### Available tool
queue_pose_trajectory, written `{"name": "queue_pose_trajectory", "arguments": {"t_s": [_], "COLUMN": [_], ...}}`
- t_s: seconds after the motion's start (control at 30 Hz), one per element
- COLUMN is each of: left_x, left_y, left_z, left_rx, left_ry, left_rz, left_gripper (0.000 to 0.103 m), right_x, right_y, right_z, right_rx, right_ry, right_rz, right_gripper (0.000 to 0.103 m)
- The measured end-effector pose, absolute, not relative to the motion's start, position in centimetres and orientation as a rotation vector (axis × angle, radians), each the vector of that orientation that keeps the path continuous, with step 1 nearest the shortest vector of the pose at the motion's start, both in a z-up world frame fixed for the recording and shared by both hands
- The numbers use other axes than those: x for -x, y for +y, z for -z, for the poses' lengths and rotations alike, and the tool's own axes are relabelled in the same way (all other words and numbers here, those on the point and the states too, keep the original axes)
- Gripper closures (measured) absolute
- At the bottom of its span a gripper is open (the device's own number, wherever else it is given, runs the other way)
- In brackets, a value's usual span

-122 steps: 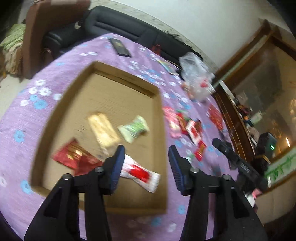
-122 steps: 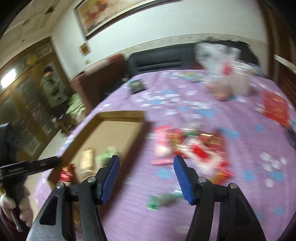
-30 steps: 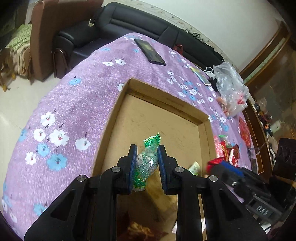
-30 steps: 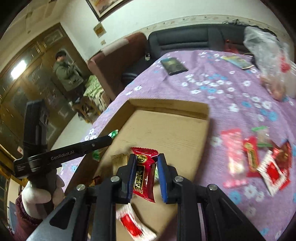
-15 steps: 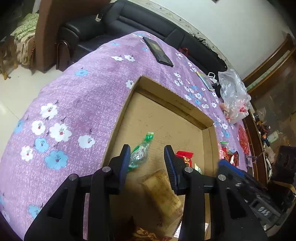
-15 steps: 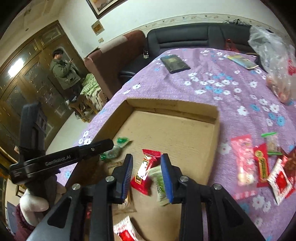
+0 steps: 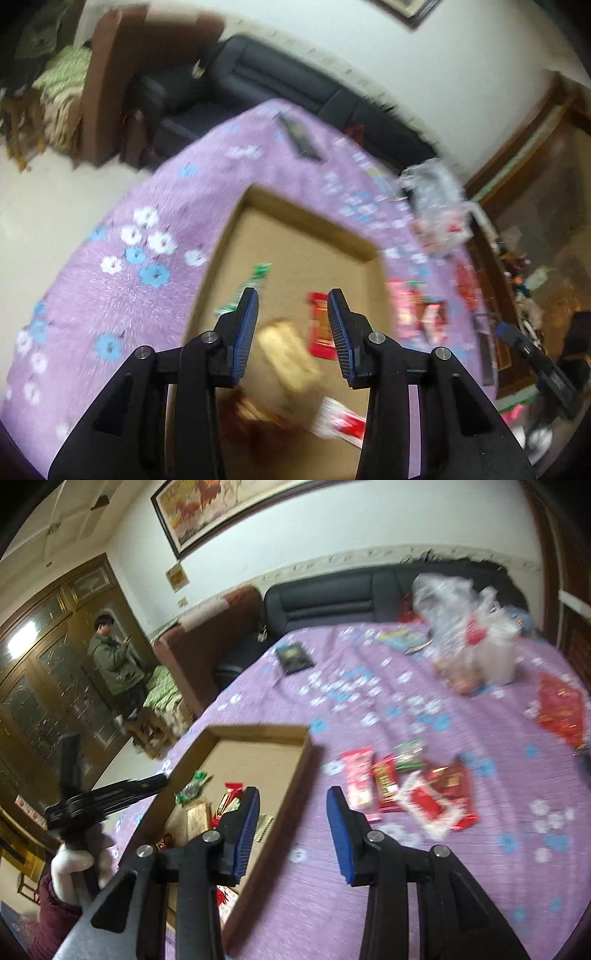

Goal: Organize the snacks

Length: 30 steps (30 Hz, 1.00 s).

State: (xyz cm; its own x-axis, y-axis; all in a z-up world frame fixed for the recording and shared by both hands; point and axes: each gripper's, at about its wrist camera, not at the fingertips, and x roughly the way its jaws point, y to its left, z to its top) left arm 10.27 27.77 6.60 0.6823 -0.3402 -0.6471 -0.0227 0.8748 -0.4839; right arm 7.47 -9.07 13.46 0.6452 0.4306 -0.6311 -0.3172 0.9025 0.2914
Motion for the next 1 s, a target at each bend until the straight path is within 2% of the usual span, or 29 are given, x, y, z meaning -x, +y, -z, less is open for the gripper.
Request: {"name": "queue_pose_trajectory", "arguments": {"t_s": [0.07, 0.2, 0.53, 0.8, 0.83, 0.87, 0.9, 0.93, 1.0], "left_x": [-7.8, -2.8, 6.4, 4.0, 3.6, 3.2, 2.6, 2.0, 1.4], "left_y": [26.9, 25.6, 21.0, 21.7, 22.0, 22.3, 22.4, 22.5, 22.7], "left_z": [-9.5, -14.5, -27.2, -39.3, -41.1, -42.5, -43.7, -44.6, -44.9], "left_rx": [0.469, 0.475, 0.216, 0.207, 0.209, 0.205, 0.193, 0.188, 0.204], "left_ry": [0.747, 0.674, 0.45, 0.433, 0.422, 0.419, 0.427, 0.436, 0.439], "left_rz": [0.23, 0.351, 0.451, 0.368, 0.34, 0.316, 0.297, 0.278, 0.264], "left_gripper": [0.065, 0.066, 0.065, 0.065, 0.062, 0.054, 0.038, 0.029, 0.029], "right_x": [-6.2, -3.4, 3.0, 3.9, 4.1, 4.1, 4.1, 4.0, 3.5], "right_y": [-10.5, -12.4, -14.9, -13.2, -12.9, -12.8, -12.8, -12.9, -13.3], "right_z": [-15.3, -18.8, -29.4, -41.9, -43.7, -45.4, -46.8, -48.2, -49.4], "right_rx": [-0.156, -0.139, -0.028, 0.135, 0.152, 0.161, 0.157, 0.137, 0.09], "right_ry": [0.721, 0.653, 0.466, 0.368, 0.356, 0.348, 0.346, 0.355, 0.383], "right_rz": [-0.408, -0.368, -0.239, -0.127, -0.113, -0.102, -0.096, -0.098, -0.127], "right_gripper": [0.056, 0.044, 0.044, 0.044, 0.044, 0.044, 0.044, 0.04, 0.032]}}
